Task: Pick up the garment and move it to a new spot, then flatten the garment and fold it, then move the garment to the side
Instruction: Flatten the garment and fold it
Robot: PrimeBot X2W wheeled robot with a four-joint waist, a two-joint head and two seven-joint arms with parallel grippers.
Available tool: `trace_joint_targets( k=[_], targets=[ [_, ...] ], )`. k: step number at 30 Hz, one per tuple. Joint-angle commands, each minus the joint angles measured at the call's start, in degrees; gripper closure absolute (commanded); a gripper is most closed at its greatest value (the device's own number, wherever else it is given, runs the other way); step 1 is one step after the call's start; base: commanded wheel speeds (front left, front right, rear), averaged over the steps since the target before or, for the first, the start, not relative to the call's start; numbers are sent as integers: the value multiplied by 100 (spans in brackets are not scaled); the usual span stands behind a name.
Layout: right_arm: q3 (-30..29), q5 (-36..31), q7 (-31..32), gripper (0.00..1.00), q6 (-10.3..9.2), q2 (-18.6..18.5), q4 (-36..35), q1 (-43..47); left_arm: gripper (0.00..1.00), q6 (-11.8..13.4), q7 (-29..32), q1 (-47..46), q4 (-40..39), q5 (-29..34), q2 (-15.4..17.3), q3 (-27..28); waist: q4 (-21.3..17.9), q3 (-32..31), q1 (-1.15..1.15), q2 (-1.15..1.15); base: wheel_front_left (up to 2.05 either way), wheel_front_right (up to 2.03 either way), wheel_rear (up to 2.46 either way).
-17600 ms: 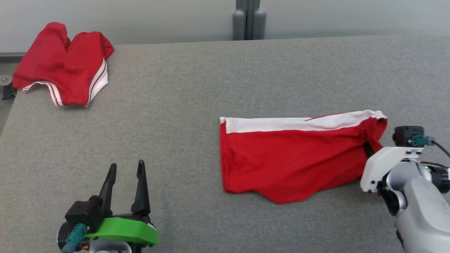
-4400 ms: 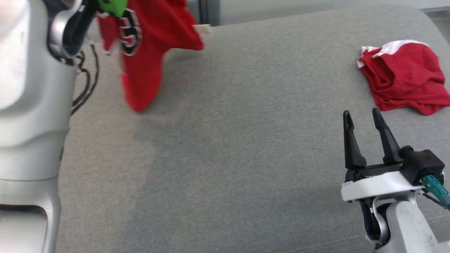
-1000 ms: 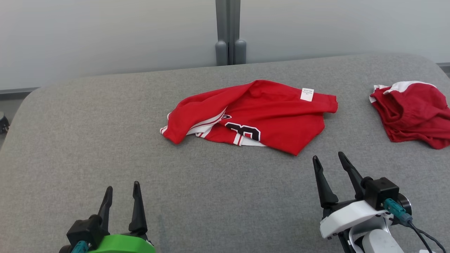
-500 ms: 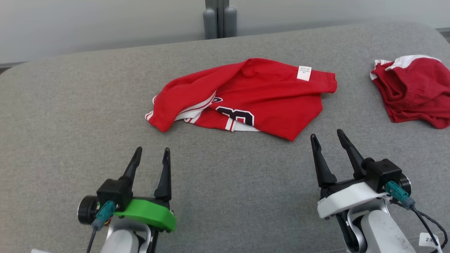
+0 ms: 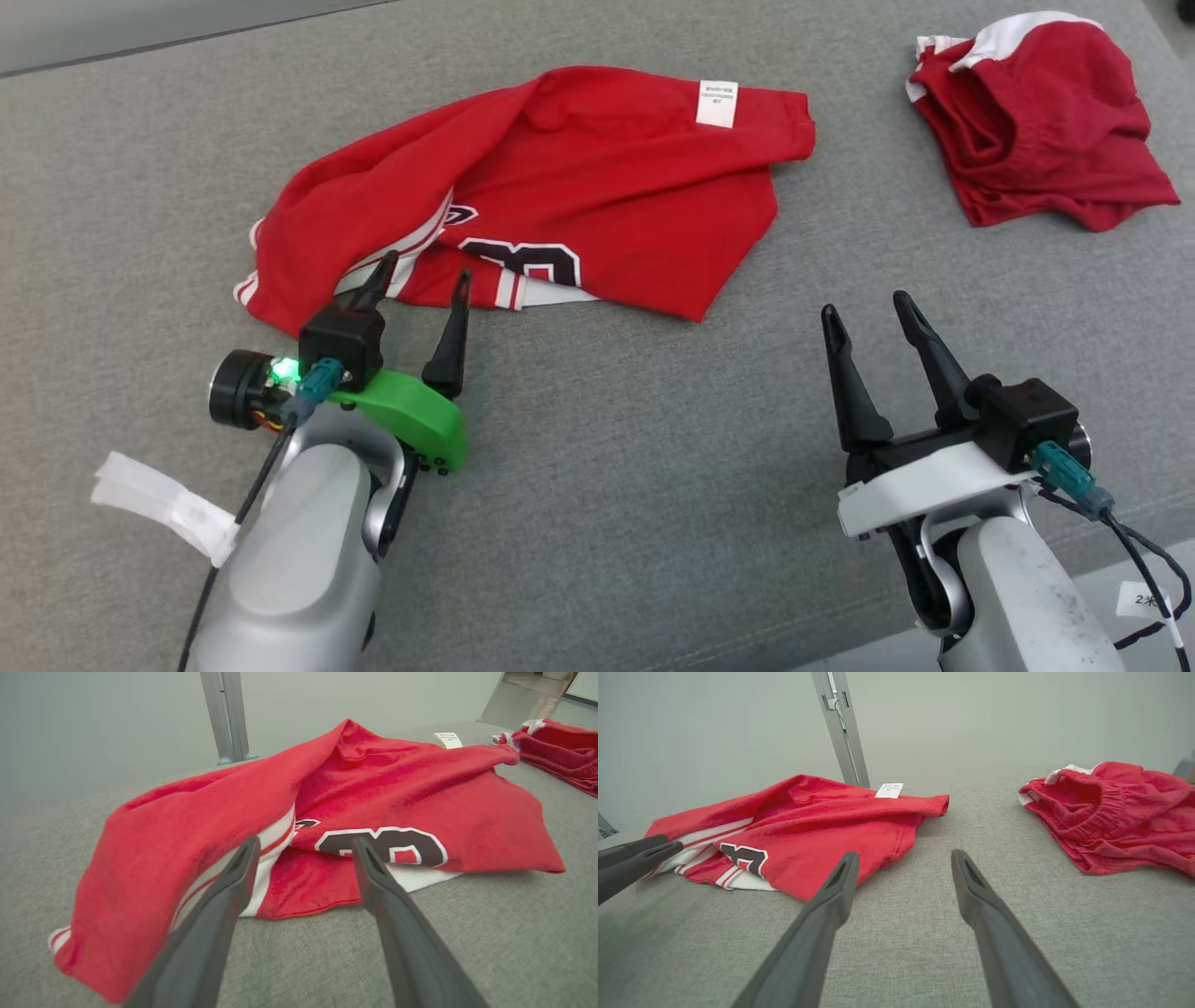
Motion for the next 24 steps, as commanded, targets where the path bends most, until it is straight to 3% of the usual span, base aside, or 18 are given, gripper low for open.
trace_joint_targets(
  k=[1, 14, 15, 16, 18, 24],
  targets=[
    [-21, 44, -16, 0, -9, -6, -15, -88, 0, 26, -43, -210, 140, 4, 110, 62, -326, 286, 0, 0, 0, 0, 0],
    [-5, 119, -16, 0, -9, -6, -38, -79, 2, 256, -151, -974, 1237, -1, 506, 287, -462, 329, 0, 0, 0, 0, 0],
    [-2, 121, -16, 0, -9, -6, -40, -76, 34, 251, -151, -1001, 1287, -14, 508, 293, -459, 323, 0, 0, 0, 0, 0],
    [-1, 118, -16, 0, -9, -7, -42, -70, 58, 247, -155, -1018, 1331, -19, 511, 293, -456, 318, 0, 0, 0, 0, 0],
    [1, 114, -17, 0, -9, -7, -42, -59, 99, 232, -164, -1057, 1401, -26, 540, 295, -449, 308, 0, 0, 0, 0, 0],
    [-37, 100, -16, 0, -9, -7, -48, -44, 100, 241, -199, -1137, 1497, -35, 605, 304, -411, 274, 0, 0, 0, 0, 0]
  ],
)
